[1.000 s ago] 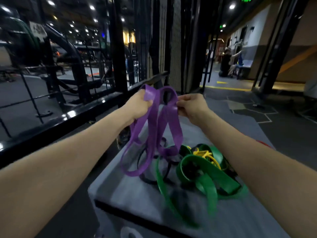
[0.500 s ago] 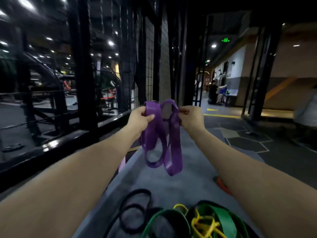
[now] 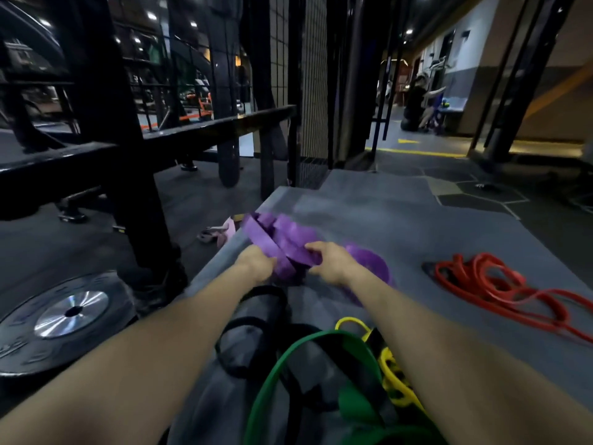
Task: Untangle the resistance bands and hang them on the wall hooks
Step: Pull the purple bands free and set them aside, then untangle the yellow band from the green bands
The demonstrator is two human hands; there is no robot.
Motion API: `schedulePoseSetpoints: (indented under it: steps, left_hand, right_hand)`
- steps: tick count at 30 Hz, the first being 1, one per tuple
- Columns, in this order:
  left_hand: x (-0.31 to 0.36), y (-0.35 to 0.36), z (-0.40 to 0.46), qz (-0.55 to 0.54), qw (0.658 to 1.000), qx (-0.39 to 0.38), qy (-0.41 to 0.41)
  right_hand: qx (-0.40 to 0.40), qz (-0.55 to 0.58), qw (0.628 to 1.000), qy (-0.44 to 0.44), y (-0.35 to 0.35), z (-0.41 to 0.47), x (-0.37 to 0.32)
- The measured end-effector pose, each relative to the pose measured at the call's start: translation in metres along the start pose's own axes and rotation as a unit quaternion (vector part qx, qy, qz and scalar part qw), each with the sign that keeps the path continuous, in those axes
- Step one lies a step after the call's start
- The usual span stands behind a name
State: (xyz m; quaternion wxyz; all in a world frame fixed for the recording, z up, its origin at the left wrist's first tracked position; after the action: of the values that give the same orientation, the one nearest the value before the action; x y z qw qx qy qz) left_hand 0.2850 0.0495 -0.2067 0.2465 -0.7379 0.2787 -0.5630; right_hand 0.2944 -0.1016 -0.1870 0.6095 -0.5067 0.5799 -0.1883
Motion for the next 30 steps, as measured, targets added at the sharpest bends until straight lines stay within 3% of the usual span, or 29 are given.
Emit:
schedulePoseSetpoints:
  steps: [8, 13, 20, 23, 27, 30]
  left_hand:
    - [-0.003, -0.017, -0.065, 0.204, 0.978, -0.001, -0.038]
    - [0.019, -0.007, -0.136, 0.133, 0.991, 0.013, 0.021]
    - [0.042, 0.044, -0.244, 0.049, 0.990, -0.003, 0.136]
    - [0.039, 0.069, -0.276, 0.074, 0.986, 0.002, 0.146]
    - [0.027, 0.078, -0.294, 0.024, 0.992, 0.027, 0.125]
    - [0.016, 0.081, -0.295, 0.051, 0.991, 0.049, 0.117]
  right_hand:
    - [0.049, 0.018, 0.999, -0.012, -0.031, -0.071, -0.009]
    - [0.091, 0.158, 0.983, 0.007, -0.039, -0.145, 0.001]
    - [0.152, 0.192, 0.969, 0.020, -0.021, -0.257, -0.002]
    - [0.164, 0.169, 0.971, 0.050, -0.003, -0.291, 0.005]
    - [0.148, 0.120, 0.980, 0.065, 0.026, -0.327, 0.006]
    - [0.079, 0.035, 0.995, 0.058, 0.045, -0.331, 0.001]
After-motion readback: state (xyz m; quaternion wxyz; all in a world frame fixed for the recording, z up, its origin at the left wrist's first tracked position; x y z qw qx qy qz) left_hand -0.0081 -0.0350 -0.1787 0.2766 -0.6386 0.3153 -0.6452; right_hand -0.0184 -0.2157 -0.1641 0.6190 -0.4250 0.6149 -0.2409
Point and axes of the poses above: each hand's wrist, its own z-axis towards the middle knuckle, its own y-axis out of the palm, x = y × z, the point moved 9 cm from there along z, towards the middle knuckle, and after that the axes turned 12 degrees about -x, right-handed, at the moved point
